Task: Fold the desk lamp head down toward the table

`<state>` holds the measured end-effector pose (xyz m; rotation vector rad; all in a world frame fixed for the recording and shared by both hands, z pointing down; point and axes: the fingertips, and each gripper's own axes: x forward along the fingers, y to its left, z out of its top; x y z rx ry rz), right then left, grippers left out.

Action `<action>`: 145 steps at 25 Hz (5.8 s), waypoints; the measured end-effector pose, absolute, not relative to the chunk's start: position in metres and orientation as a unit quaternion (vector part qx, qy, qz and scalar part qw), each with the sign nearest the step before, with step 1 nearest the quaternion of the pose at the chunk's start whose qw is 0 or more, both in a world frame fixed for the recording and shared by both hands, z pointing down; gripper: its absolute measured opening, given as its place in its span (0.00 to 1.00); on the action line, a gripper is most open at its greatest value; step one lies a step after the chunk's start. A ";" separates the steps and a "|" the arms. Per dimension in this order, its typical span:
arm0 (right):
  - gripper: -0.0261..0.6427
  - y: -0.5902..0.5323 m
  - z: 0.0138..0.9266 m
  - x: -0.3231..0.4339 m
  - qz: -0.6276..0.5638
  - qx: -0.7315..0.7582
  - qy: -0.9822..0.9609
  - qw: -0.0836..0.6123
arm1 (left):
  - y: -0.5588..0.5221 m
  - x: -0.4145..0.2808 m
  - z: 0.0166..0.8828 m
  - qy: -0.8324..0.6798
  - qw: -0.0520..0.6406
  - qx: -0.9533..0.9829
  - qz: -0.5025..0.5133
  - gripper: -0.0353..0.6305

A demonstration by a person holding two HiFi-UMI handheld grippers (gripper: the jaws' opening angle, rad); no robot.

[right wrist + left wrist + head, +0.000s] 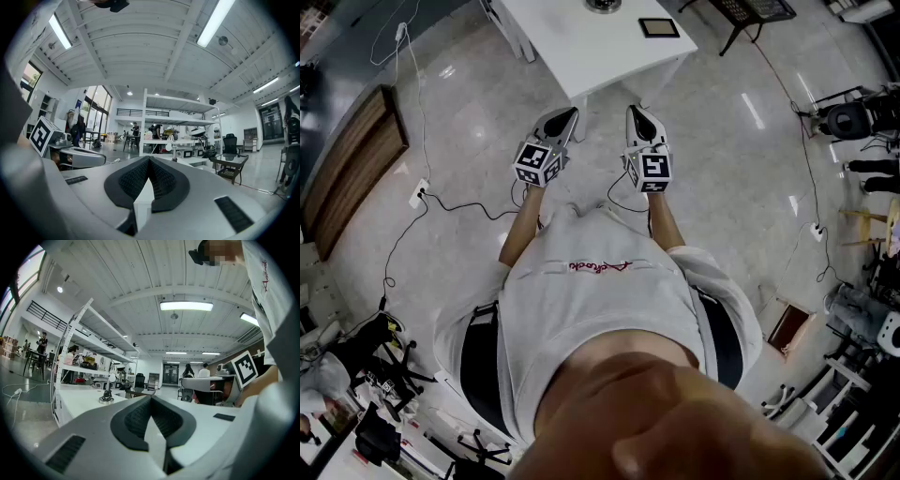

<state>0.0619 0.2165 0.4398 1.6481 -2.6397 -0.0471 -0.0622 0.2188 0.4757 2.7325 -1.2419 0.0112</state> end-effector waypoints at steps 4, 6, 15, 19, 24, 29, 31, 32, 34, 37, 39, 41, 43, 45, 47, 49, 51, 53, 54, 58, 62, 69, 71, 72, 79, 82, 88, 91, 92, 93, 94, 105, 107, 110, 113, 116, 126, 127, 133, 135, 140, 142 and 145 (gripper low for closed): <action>0.08 0.215 0.442 0.061 -0.014 0.527 -0.850 0.016 | 0.217 -0.060 0.476 -0.413 0.070 0.908 0.004 0.09; 0.08 0.215 0.442 0.061 -0.013 0.526 -0.850 0.016 | 0.217 -0.060 0.476 -0.413 0.071 0.908 0.005 0.09; 0.08 0.214 0.437 0.068 -0.012 0.523 -0.852 0.001 | 0.215 -0.059 0.474 -0.421 0.071 0.904 0.005 0.09; 0.08 0.213 0.439 0.073 -0.015 0.518 -0.855 0.006 | 0.212 -0.056 0.472 -0.426 0.068 0.902 0.006 0.09; 0.08 0.218 0.446 0.093 -0.007 0.512 -0.859 0.008 | 0.214 -0.039 0.474 -0.431 0.072 0.899 0.007 0.09; 0.08 0.218 0.460 0.104 0.000 0.501 -0.865 0.017 | 0.221 -0.023 0.489 -0.437 0.085 0.895 0.010 0.09; 0.08 0.218 0.463 0.108 0.003 0.499 -0.866 0.018 | 0.224 -0.020 0.496 -0.440 0.092 0.893 0.013 0.09; 0.08 0.218 0.464 0.109 0.004 0.498 -0.867 0.019 | 0.224 -0.018 0.499 -0.441 0.094 0.893 0.014 0.09; 0.08 0.217 0.466 0.112 0.005 0.496 -0.868 0.020 | 0.223 -0.016 0.500 -0.443 0.096 0.891 0.014 0.09; 0.08 0.212 0.468 0.114 0.006 0.492 -0.870 0.021 | 0.215 -0.013 0.498 -0.446 0.093 0.890 0.013 0.09; 0.08 0.208 0.468 0.116 0.005 0.492 -0.871 0.019 | 0.209 -0.012 0.496 -0.447 0.089 0.890 0.012 0.09; 0.08 0.204 0.469 0.115 0.004 0.490 -0.871 0.020 | 0.204 -0.013 0.496 -0.448 0.088 0.890 0.011 0.09; 0.08 0.199 0.469 0.114 0.002 0.489 -0.872 0.020 | 0.199 -0.015 0.497 -0.450 0.088 0.889 0.010 0.09; 0.08 0.192 0.470 0.113 0.001 0.488 -0.873 0.020 | 0.193 -0.017 0.498 -0.452 0.088 0.888 0.009 0.09; 0.08 0.183 0.469 0.113 0.000 0.487 -0.873 0.018 | 0.184 -0.017 0.498 -0.452 0.085 0.888 0.009 0.09; 0.08 0.174 0.468 0.111 -0.003 0.486 -0.874 0.017 | 0.176 -0.019 0.497 -0.452 0.081 0.888 0.011 0.09; 0.08 0.164 0.469 0.106 -0.006 0.484 -0.875 0.017 | 0.165 -0.023 0.498 -0.452 0.080 0.888 0.010 0.09; 0.08 0.153 0.471 0.102 -0.007 0.483 -0.876 0.019 | 0.152 -0.027 0.499 -0.453 0.080 0.888 0.007 0.09; 0.08 0.147 0.472 0.099 -0.007 0.483 -0.875 0.020 | 0.145 -0.029 0.500 -0.452 0.080 0.888 0.005 0.09; 0.08 0.119 0.477 0.087 -0.008 0.486 -0.874 0.023 | 0.114 -0.036 0.505 -0.442 0.080 0.893 0.002 0.09; 0.08 0.083 0.480 0.077 -0.010 0.494 -0.869 0.024 | 0.074 -0.043 0.509 -0.433 0.081 0.897 -0.001 0.09; 0.08 0.024 0.491 0.060 0.002 0.508 -0.860 0.043 | 0.012 -0.063 0.520 -0.424 0.096 0.901 0.001 0.09; 0.08 0.005 0.491 0.053 0.006 0.515 -0.856 0.046 | -0.007 -0.071 0.522 -0.419 0.102 0.902 0.002 0.09; 0.08 -0.004 0.489 0.050 0.006 0.518 -0.854 0.045 | -0.018 -0.076 0.521 -0.417 0.104 0.903 0.002 0.09; 0.08 -0.069 0.467 0.038 0.006 0.545 -0.837 0.049 | -0.095 -0.090 0.502 -0.389 0.096 0.916 0.002 0.09; 0.08 -0.096 0.460 0.036 0.003 0.560 -0.827 0.048 | -0.127 -0.096 0.498 -0.375 0.095 0.922 0.005 0.09; 0.08 -0.140 0.453 0.042 0.000 0.591 -0.805 0.052 | -0.186 -0.098 0.500 -0.346 0.097 0.933 0.014 0.09; 0.08 -0.154 0.456 0.046 0.002 0.602 -0.796 0.058 | -0.207 -0.095 0.501 -0.333 0.098 0.938 0.014 0.09; 0.08 -0.157 0.458 0.049 0.003 0.604 -0.795 0.060 | -0.214 -0.092 0.501 -0.331 0.098 0.939 0.014 0.09; 0.08 -0.161 0.459 0.052 0.005 0.606 -0.793 0.062 | -0.220 -0.089 0.502 -0.329 0.098 0.939 0.014 0.09; 0.08 -0.164 0.461 0.055 0.005 0.607 -0.793 0.062 | -0.226 -0.087 0.501 -0.328 0.097 0.940 0.014 0.09; 0.08 -0.195 0.477 0.083 0.026 0.568 -0.821 0.049 | -0.257 -0.065 0.517 -0.359 0.098 0.927 0.036 0.09; 0.08 -0.198 0.482 0.085 0.033 0.556 -0.829 0.048 | -0.256 -0.061 0.520 -0.366 0.098 0.925 0.035 0.09; 0.08 -0.202 0.490 0.080 0.037 0.538 -0.841 0.045 | -0.259 -0.058 0.529 -0.371 0.096 0.923 0.042 0.09; 0.08 -0.207 0.496 0.075 0.043 0.526 -0.848 0.045 | -0.267 -0.054 0.536 -0.375 0.094 0.921 0.051 0.09; 0.08 -0.214 0.498 0.071 0.044 0.517 -0.854 0.046 | -0.280 -0.050 0.542 -0.377 0.094 0.920 0.055 0.09; 0.08 -0.223 0.508 0.070 0.052 0.509 -0.857 0.053 | -0.325 -0.016 0.559 -0.346 0.095 0.931 0.063 0.28; 0.08 -0.224 0.508 0.070 0.051 0.509 -0.858 0.053 | -0.329 -0.012 0.560 -0.341 0.095 0.933 0.067 0.28; 0.08 -0.221 0.509 0.067 0.051 0.503 -0.861 0.054 | -0.349 0.008 0.556 -0.328 0.082 0.938 0.072 0.29; 0.08 -0.220 0.509 0.064 0.051 0.500 -0.863 0.054 | -0.355 0.013 0.555 -0.327 0.082 0.939 0.071 0.32; 0.08 -0.220 0.506 0.060 0.047 0.491 -0.868 0.050 | -0.367 0.026 0.553 -0.313 0.077 0.943 0.076 0.34; 0.08 -0.221 0.506 0.059 0.046 0.488 -0.870 0.048 | -0.369 0.032 0.551 -0.308 0.071 0.946 0.075 0.34; 0.08 -0.220 0.503 0.055 0.053 0.480 -0.874 0.057 | -0.370 0.037 0.549 -0.301 0.061 0.949 0.076 0.33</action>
